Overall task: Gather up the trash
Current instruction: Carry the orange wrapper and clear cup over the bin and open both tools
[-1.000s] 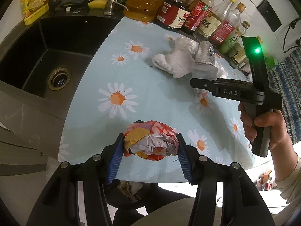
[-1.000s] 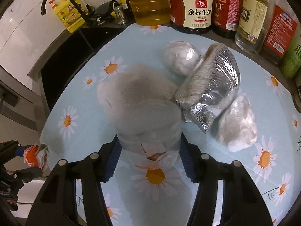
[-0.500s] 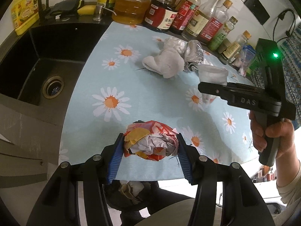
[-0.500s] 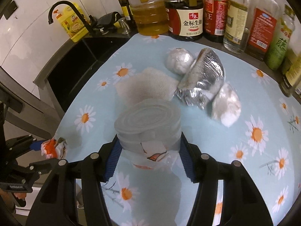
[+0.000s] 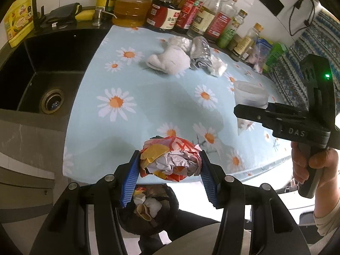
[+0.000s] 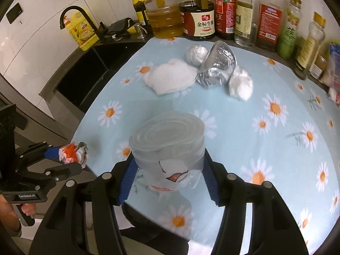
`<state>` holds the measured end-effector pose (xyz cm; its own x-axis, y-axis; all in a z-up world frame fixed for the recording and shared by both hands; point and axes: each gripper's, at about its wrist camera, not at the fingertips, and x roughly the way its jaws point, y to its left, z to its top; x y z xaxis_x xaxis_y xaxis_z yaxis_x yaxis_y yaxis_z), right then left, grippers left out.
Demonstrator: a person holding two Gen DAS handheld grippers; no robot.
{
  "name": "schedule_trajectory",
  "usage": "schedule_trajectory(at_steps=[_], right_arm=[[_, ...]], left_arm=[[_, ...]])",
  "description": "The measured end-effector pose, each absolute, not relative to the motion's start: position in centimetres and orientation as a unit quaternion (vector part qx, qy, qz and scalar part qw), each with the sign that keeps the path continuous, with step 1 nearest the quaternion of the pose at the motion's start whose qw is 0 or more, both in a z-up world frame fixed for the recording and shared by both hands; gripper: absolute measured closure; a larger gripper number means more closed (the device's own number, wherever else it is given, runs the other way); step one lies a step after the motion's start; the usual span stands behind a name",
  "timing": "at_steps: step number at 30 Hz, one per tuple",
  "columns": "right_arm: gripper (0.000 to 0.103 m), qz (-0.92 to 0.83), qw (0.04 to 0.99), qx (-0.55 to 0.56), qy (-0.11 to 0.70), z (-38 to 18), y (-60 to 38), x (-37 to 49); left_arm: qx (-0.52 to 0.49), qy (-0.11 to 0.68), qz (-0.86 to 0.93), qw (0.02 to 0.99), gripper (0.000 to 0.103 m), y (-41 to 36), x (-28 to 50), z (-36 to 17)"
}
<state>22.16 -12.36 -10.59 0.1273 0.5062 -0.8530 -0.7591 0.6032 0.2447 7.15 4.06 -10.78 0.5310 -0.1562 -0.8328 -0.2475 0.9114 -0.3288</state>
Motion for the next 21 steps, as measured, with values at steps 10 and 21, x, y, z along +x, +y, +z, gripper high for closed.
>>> schedule_trajectory(at_steps=[10,21], right_arm=[[0.045,0.429,0.732,-0.105,0.518,-11.1,-14.5,16.1],[0.045,0.429,0.690,-0.106,0.573,-16.2,-14.9,10.2]], left_arm=[[-0.199,0.500,0.003,0.843,0.051,2.2,3.7,-12.3],[-0.207,0.542,-0.009,0.814,0.051,1.0,0.4,-16.4]])
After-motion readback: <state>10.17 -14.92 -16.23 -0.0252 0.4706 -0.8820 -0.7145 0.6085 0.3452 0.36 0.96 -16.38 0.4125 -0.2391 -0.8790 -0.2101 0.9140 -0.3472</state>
